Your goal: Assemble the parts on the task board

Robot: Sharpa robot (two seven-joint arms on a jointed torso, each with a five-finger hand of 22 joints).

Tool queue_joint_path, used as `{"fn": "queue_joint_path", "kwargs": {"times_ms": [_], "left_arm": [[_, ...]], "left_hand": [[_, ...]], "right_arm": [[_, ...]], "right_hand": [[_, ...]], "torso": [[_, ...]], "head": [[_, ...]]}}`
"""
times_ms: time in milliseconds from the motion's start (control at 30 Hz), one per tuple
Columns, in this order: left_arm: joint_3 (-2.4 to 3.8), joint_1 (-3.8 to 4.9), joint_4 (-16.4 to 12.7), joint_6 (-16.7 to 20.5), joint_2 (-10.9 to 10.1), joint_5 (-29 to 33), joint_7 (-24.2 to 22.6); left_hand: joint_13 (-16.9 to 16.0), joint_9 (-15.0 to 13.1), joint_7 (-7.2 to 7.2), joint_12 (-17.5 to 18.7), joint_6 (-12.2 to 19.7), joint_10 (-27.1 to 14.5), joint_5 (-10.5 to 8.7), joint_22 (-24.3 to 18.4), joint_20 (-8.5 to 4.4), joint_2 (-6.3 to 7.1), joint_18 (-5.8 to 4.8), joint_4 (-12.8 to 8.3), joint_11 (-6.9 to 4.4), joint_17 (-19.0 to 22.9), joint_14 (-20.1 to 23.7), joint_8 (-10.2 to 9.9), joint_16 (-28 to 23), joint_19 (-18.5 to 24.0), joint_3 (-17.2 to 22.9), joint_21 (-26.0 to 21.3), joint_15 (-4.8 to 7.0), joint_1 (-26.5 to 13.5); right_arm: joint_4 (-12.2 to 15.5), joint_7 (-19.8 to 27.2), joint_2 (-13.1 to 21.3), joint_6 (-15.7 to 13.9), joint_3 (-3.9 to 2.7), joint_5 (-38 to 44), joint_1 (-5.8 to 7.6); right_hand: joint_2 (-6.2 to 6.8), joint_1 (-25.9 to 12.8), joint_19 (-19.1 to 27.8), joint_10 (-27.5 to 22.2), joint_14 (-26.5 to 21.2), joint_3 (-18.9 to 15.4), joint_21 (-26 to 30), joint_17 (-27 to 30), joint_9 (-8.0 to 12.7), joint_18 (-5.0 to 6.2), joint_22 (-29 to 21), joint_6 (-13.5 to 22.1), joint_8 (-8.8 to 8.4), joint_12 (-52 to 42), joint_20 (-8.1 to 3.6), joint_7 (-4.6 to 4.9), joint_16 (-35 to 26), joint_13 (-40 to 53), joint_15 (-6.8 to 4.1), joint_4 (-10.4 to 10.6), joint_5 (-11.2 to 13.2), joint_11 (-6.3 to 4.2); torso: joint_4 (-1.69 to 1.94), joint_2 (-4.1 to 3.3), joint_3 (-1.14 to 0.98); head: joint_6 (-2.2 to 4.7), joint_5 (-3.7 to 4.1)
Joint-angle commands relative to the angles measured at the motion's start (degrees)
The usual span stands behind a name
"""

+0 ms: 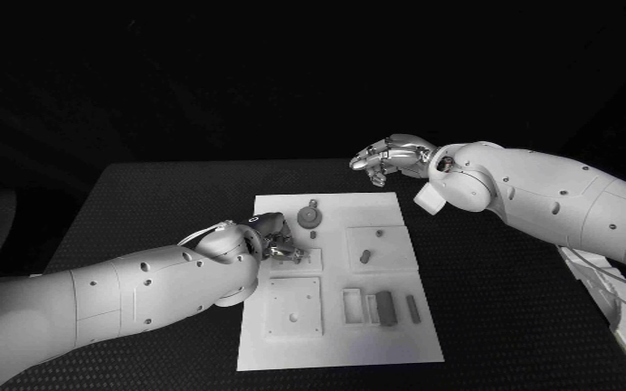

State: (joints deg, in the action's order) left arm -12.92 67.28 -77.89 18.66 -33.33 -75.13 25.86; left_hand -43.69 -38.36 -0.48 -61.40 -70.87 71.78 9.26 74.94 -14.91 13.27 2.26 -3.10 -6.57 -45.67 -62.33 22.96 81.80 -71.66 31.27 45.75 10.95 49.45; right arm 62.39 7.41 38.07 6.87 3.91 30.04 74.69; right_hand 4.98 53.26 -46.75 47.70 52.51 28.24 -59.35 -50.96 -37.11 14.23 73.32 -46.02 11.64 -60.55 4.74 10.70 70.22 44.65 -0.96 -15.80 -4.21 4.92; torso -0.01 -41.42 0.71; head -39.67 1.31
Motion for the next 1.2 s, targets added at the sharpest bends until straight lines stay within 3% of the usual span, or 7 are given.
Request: {"fn": "queue_joint_path", "kwargs": {"times_ms": [33,400,467,500,933,1200], "left_arm": [[0.02,-0.02,-0.1,-1.35,0.04,0.36,-0.09],[0.01,-0.02,-0.1,-1.25,0.04,0.36,0.31],[0.01,-0.02,-0.12,-1.23,0.04,0.36,0.32],[0.01,-0.02,-0.13,-1.18,0.04,0.36,0.33],[0.02,-0.09,-0.17,-1.0,-0.04,1.13,0.09],[0.04,-0.1,-0.37,-1.38,-0.44,1.72,0.11]], "left_hand": [[-0.07,-0.05,0.11,0.37,0.26,-0.31,-0.29,0.99,-0.71,0.66,1.49,0.4,0.08,-0.07,0.22,0.13,-0.26,0.26,0.09,-0.35,-0.05,0.0],[-0.1,-0.06,0.21,0.41,0.52,-0.54,-0.43,1.01,-0.69,0.98,1.49,0.74,0.18,-0.1,0.44,0.06,-0.27,0.48,-0.32,-0.4,-0.07,-0.35],[-0.34,-0.43,0.22,0.26,0.78,-0.86,2.27,1.1,-0.75,-1.0,1.59,-1.52,0.22,-0.25,0.87,0.31,-0.08,1.04,-4.57,-0.28,-0.05,-1.02],[-0.34,-0.42,0.23,0.27,0.84,-0.89,2.36,1.08,-0.76,-1.05,1.6,-1.65,0.21,-0.25,0.88,0.29,-0.08,1.07,-4.84,-0.28,-0.04,-1.09],[-0.32,-0.28,0.26,0.36,1.08,-0.92,2.13,0.91,-0.79,-0.03,1.71,-0.03,0.22,-0.19,0.93,0.02,-0.14,1.13,-5.59,-0.49,0.08,-3.09],[-0.35,-0.29,0.24,0.34,1.08,-0.91,2.37,0.94,-0.84,-0.47,1.78,-0.02,0.2,-0.21,0.94,0.01,-0.1,1.1,-5.4,-0.47,0.12,-2.78]], "right_arm": [[0.05,0.32,-0.03,0.81,-0.03,0.25,-0.04],[0.09,0.31,0.01,0.73,-0.03,0.26,-0.04],[0.09,0.31,0.01,0.73,-0.03,0.26,-0.04],[0.08,0.31,0.01,0.71,-0.03,0.26,-0.04],[0.05,0.29,0.01,0.69,-0.03,0.28,-0.04],[0.05,0.28,0.02,0.75,-0.03,0.3,-0.05]], "right_hand": [[0.02,-0.64,-0.23,-0.33,-0.21,-0.12,0.27,0.06,0.05,0.77,0.08,0.01,-0.09,-0.23,0.28,0.34,0.3,-0.09,-0.01,0.23,0.32,-0.09],[0.04,-0.68,-0.23,-0.34,-0.22,-0.13,0.28,0.09,0.06,0.77,0.08,0.01,-0.09,-0.25,0.29,0.34,0.31,-0.14,-0.01,0.25,0.32,-0.09],[0.05,-0.68,-0.22,-0.34,-0.22,-0.13,0.28,0.09,0.06,0.77,0.08,0.01,-0.09,-0.26,0.29,0.34,0.32,-0.14,-0.01,0.25,0.32,-0.09],[0.05,-0.69,-0.22,-0.34,-0.22,-0.13,0.28,0.09,0.06,0.77,0.08,0.01,-0.09,-0.26,0.29,0.34,0.32,-0.15,-0.01,0.25,0.32,-0.09],[0.08,-0.72,-0.22,-0.35,-0.23,-0.14,0.29,0.12,0.07,0.77,0.09,0.04,-0.11,-0.28,0.29,0.34,0.33,-0.19,-0.01,0.27,0.32,-0.09],[0.08,-0.73,-0.22,-0.35,-0.24,-0.14,0.29,0.13,0.07,0.77,0.09,0.04,-0.11,-0.29,0.29,0.35,0.34,-0.2,-0.01,0.27,0.32,-0.09]], "torso": [[-0.01,0.0,-0.02],[-0.04,0.01,-0.03],[-0.03,-0.02,-0.02],[-0.03,-0.02,-0.02],[-0.03,-0.01,0.01],[0.02,0.01,-0.01]], "head": [[-0.05,-0.05],[0.04,-0.09],[0.04,-0.08],[0.05,-0.08],[0.06,-0.08],[0.05,-0.05]]}}
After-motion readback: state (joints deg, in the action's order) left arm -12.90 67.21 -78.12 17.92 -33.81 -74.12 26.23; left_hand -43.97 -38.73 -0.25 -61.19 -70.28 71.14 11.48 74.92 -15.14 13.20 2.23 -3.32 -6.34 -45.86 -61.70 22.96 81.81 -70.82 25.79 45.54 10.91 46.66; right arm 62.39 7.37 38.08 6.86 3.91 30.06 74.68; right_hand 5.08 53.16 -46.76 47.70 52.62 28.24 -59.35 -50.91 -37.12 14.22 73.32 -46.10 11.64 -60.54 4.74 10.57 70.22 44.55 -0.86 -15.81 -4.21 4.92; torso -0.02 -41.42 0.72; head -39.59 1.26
